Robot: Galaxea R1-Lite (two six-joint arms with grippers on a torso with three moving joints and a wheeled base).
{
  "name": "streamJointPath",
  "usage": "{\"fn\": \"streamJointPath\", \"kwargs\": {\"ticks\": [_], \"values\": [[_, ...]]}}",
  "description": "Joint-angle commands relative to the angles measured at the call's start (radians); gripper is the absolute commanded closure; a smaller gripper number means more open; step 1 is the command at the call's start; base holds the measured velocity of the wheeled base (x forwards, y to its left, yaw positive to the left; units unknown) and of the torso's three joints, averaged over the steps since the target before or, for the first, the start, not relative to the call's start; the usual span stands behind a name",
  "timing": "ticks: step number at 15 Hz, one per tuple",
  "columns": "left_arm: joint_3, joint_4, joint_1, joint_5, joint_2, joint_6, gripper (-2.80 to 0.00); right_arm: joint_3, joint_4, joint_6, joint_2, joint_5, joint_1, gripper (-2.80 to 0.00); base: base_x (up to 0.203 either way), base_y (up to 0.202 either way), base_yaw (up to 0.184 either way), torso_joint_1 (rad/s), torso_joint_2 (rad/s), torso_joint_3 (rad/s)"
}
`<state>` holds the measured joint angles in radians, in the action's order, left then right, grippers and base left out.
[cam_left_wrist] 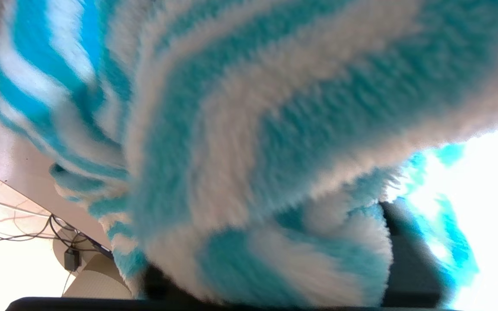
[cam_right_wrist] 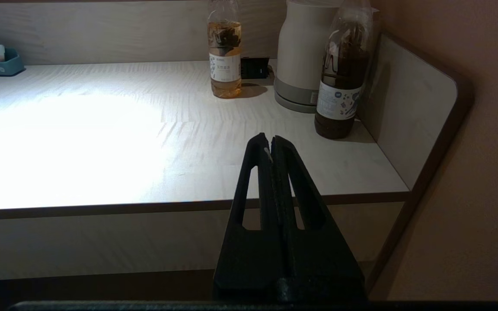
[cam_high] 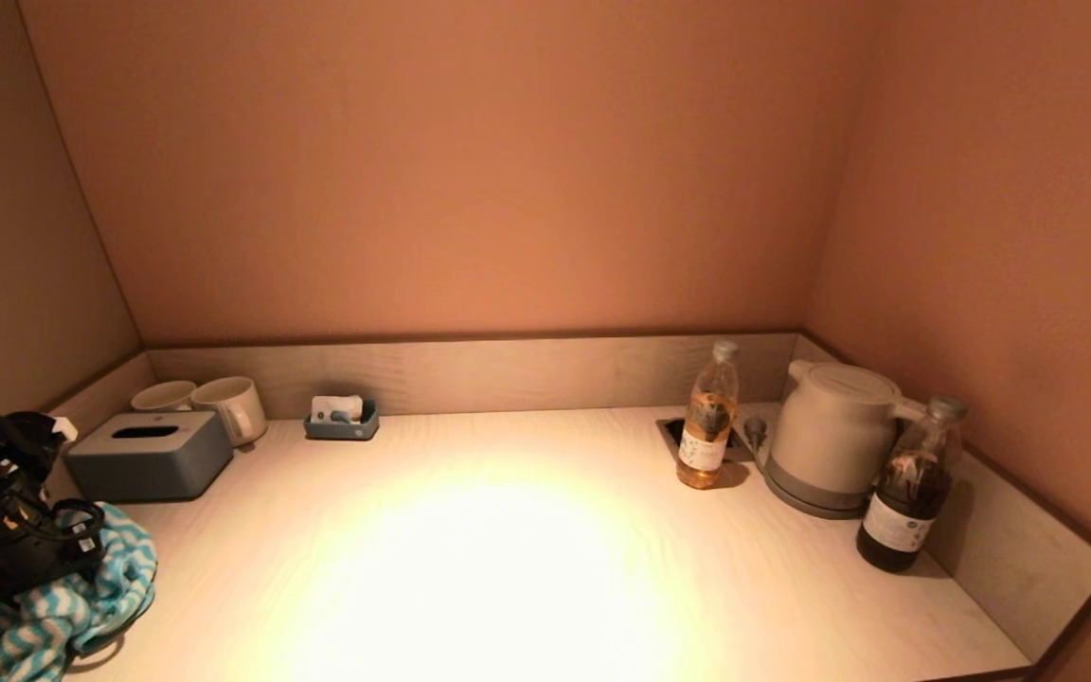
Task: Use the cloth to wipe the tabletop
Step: Pick up the tablecloth
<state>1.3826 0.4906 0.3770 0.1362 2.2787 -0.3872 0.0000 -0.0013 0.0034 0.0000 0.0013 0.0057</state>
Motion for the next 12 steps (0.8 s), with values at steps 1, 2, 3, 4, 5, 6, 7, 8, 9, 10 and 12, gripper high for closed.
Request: {"fn": "streamJointPath", "kwargs": {"ticks": [1, 2, 3, 4, 5, 6, 7, 8, 9, 10, 12], "values": [[-0.002, 0.003, 0.000, 0.000, 0.001, -0.002, 0.00, 0.000, 0.000, 0.001, 0.000, 0.000, 0.000, 0.00, 0.000, 0.000, 0.000, 0.000, 0.00, 0.000], [-0.006, 0.003, -0.001, -0.001, -0.002, -0.002, 0.00, 0.000, 0.000, 0.001, 0.000, 0.000, 0.000, 0.00, 0.000, 0.000, 0.000, 0.000, 0.00, 0.000], [-0.009, 0.005, -0.001, -0.009, -0.011, -0.003, 0.00, 0.000, 0.000, 0.000, 0.000, 0.000, 0.000, 0.00, 0.000, 0.000, 0.000, 0.000, 0.00, 0.000], [-0.012, 0.006, -0.001, -0.023, -0.022, -0.002, 0.00, 0.000, 0.000, 0.000, 0.000, 0.000, 0.000, 0.00, 0.000, 0.000, 0.000, 0.000, 0.00, 0.000], [-0.014, 0.011, -0.002, -0.044, -0.050, -0.002, 0.00, 0.000, 0.000, 0.001, 0.000, 0.000, 0.000, 0.00, 0.000, 0.000, 0.000, 0.000, 0.00, 0.000], [-0.016, 0.016, -0.004, -0.062, -0.066, -0.002, 0.00, 0.000, 0.000, 0.000, 0.000, 0.000, 0.000, 0.00, 0.000, 0.000, 0.000, 0.000, 0.00, 0.000], [-0.018, 0.022, -0.007, -0.071, -0.093, -0.002, 0.00, 0.000, 0.000, 0.000, 0.000, 0.000, 0.000, 0.00, 0.000, 0.000, 0.000, 0.000, 0.00, 0.000], [-0.020, 0.031, -0.013, -0.079, -0.111, -0.002, 0.00, 0.000, 0.000, 0.001, 0.000, 0.000, 0.000, 0.00, 0.000, 0.000, 0.000, 0.000, 0.00, 0.000], [-0.023, 0.045, -0.023, -0.093, -0.160, -0.002, 0.00, 0.000, 0.000, 0.001, 0.000, 0.000, 0.000, 0.00, 0.000, 0.000, 0.000, 0.000, 0.00, 0.000], [-0.025, 0.063, -0.037, -0.123, -0.227, -0.002, 0.00, 0.000, 0.000, 0.000, 0.000, 0.000, 0.000, 0.00, 0.000, 0.000, 0.000, 0.000, 0.00, 0.000], [-0.023, 0.111, -0.073, -0.205, -0.349, -0.002, 0.00, 0.000, 0.000, 0.001, 0.000, 0.000, 0.000, 0.00, 0.000, 0.000, 0.000, 0.000, 0.00, 0.000]]}}
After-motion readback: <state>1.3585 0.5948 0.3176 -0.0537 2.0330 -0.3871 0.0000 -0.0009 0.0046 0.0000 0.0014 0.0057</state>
